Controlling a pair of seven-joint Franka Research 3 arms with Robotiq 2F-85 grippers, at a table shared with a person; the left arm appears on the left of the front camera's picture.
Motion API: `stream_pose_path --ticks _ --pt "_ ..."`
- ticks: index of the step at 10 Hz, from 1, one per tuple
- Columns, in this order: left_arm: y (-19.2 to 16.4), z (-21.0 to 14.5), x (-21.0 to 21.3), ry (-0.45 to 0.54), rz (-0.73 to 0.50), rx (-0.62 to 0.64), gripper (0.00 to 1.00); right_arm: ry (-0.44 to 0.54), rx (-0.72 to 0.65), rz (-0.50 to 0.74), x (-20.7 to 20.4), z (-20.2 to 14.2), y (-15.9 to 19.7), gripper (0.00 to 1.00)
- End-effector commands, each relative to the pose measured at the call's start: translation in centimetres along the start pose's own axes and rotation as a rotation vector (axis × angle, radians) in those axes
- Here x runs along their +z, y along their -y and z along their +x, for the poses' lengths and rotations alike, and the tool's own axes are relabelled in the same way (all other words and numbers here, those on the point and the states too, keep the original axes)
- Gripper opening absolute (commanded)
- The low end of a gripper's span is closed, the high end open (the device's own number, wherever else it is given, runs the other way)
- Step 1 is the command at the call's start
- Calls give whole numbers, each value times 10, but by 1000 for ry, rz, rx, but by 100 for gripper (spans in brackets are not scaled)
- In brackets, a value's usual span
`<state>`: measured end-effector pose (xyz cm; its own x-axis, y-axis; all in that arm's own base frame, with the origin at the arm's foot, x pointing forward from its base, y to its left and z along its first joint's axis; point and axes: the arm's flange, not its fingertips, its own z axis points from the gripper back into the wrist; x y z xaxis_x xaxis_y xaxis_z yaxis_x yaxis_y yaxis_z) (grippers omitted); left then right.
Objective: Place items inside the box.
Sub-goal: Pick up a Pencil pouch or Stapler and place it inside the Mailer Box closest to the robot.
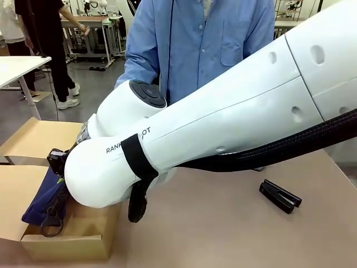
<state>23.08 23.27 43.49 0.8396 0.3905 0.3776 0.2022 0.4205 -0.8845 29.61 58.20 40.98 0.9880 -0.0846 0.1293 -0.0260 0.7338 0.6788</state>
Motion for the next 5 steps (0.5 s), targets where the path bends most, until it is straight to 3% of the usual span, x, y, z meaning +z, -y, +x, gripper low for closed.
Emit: stream_pose_path --ticks 1,5 --pt "2 1 0 19 -22 -22 100 0 -12 -30 -2 4 -8 7" --pt "2 1 0 19 -22 -22 100 30 -75 -61 -21 13 -7 7"
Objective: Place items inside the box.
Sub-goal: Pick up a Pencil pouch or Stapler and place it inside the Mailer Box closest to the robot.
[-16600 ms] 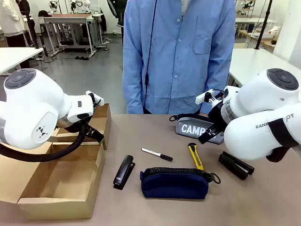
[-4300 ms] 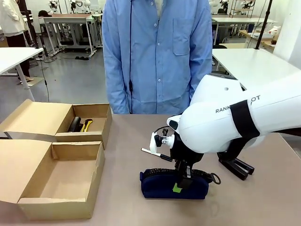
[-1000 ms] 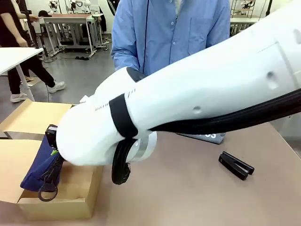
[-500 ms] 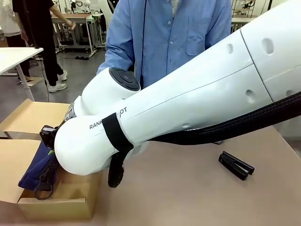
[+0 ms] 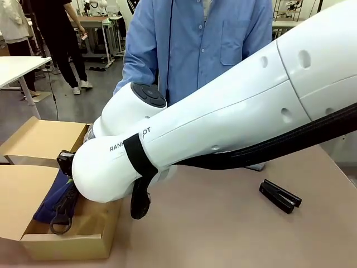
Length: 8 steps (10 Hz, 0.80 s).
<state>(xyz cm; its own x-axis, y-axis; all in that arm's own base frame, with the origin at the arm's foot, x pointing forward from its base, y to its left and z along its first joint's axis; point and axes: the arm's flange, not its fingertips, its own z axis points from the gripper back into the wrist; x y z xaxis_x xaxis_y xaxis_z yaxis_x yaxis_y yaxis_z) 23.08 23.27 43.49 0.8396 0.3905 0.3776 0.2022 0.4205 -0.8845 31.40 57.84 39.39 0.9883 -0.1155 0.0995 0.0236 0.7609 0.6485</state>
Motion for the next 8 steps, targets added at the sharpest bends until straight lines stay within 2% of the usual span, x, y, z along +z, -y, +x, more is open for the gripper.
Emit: stream_pose_path --ticks 1,8 --pt "2 1 0 19 -22 -22 100 31 -35 -39 -18 -3 -22 7" --pt "2 1 0 19 -22 -22 100 -15 -58 -174 -64 0 -11 7"
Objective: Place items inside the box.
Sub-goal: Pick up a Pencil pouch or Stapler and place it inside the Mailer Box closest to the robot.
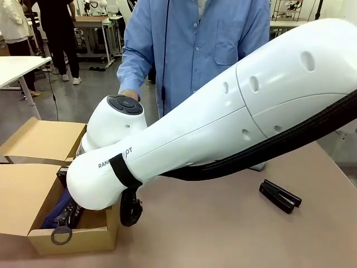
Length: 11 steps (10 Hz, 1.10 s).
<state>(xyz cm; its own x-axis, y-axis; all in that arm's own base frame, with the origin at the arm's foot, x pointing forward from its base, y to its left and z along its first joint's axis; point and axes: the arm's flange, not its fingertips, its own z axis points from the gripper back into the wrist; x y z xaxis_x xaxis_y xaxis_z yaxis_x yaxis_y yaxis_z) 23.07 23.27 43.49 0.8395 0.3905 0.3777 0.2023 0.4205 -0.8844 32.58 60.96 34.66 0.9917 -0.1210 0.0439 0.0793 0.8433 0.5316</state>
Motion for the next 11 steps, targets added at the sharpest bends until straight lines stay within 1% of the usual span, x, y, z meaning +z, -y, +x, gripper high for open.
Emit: stream_pose_path --ticks 1,4,5,6,7,8,9,10,11 --pt "2 1 0 19 -22 -22 100 5 -24 -24 -9 -3 -18 7" --pt "2 1 0 19 -22 -22 100 -20 -34 -29 -10 -4 -18 7" --pt "2 1 0 19 -22 -22 100 -45 -46 -25 -10 -5 -19 7" --pt "2 1 0 19 -22 -22 100 -59 -43 -28 -10 -6 -18 66" --pt "2 1 0 19 -22 -22 100 -65 -42 -29 -10 -6 -18 66" --pt "2 1 0 19 -22 -22 100 -73 -43 -28 -10 -6 -17 100" --pt "2 1 0 19 -22 -22 100 -79 -44 -24 -9 -6 -17 70" --pt "2 1 0 19 -22 -22 100 -79 -44 -24 -7 -7 -17 100" --pt "2 1 0 19 -22 -22 100 -81 -43 -11 0 -7 -16 100"
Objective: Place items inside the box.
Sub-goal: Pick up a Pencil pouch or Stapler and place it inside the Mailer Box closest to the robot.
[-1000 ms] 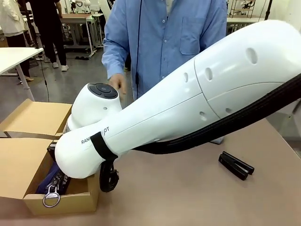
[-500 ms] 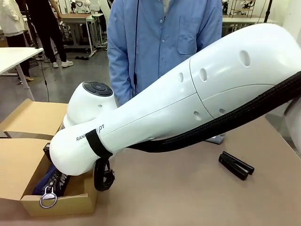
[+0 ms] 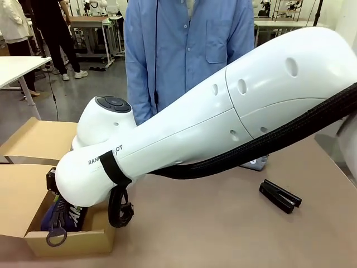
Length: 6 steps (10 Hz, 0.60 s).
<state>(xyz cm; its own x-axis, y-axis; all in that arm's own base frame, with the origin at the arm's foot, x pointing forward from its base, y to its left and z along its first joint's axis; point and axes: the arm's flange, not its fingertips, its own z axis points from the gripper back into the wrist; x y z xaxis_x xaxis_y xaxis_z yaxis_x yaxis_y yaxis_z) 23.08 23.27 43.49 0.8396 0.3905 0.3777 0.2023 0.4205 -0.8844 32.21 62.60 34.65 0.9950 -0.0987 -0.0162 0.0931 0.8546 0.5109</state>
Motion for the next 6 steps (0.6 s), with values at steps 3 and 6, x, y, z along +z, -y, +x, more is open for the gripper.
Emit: stream_pose_path --ticks 3,6 --pt "2 1 0 19 -22 -22 100 -35 -30 75 32 -2 7 100" --pt "2 1 0 19 -22 -22 100 -62 -28 123 38 -2 13 100"
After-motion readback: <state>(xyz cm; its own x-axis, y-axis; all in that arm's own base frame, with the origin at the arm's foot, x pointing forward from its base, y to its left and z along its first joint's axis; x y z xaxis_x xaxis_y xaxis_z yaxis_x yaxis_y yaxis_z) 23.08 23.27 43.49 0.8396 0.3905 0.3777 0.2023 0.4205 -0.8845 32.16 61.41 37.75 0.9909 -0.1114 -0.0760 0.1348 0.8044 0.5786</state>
